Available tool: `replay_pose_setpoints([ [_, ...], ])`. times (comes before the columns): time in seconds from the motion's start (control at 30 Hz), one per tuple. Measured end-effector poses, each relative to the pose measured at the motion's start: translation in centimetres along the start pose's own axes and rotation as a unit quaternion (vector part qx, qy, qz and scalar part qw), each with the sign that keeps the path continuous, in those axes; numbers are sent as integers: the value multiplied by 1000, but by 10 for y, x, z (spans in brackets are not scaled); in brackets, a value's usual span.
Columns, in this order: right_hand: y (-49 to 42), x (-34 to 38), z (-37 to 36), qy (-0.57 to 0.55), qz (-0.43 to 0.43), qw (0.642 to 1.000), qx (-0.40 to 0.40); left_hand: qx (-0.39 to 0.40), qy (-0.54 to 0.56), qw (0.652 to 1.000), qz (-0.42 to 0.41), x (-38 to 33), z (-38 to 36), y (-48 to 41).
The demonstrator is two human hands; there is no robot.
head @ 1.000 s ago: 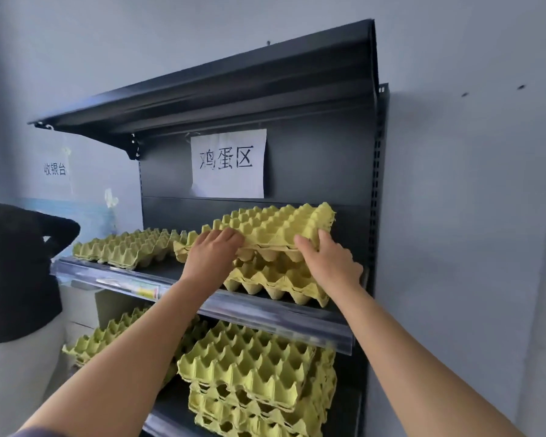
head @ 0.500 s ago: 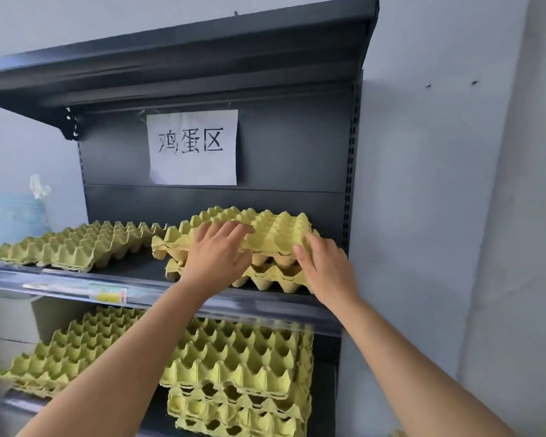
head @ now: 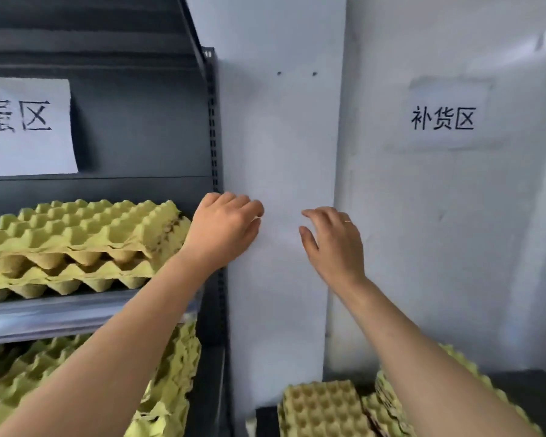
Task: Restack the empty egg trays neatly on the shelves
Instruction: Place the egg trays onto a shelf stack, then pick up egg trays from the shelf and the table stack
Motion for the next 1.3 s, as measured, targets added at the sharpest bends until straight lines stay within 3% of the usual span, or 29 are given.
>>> replay_pose_setpoints([
  [0.23, 42, -183, 77, 78, -23, 997, 7, -18, 98, 995, -19, -165, -77, -75],
  [0.4, 106, -319, 92, 117, -108, 976, 151, 67, 192, 979, -31, -284, -155, -95],
  [0.63, 202, -465, 60, 111, -241, 900, 347, 280, 251, 925, -56, -413, -292, -75],
  [0.93, 298, -599, -26, 91, -391, 761, 510, 486, 285, 826, -3, -479, -479, -4],
  [1.13, 354, -665, -71, 74, -456, 694, 553, 597, 307, 727, 143, -498, -553, 59],
  [1.23, 379, -688, -93, 61, -475, 670, 567, 607, 320, 661, 303, -499, -576, 90],
  [1.3, 392, -697, -100, 57, -496, 654, 568, 598, 329, 598, 420, -502, -585, 112],
])
Point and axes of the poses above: each hand's wrist, its own y-axis away from the middle knuckle, its own z-axis out of the back of the hand, x = y × z, the point moved 9 cm from there along -y, towards the middle knuckle, and after that the axes turned 4 degrees about -z, right-handed, at the moved point
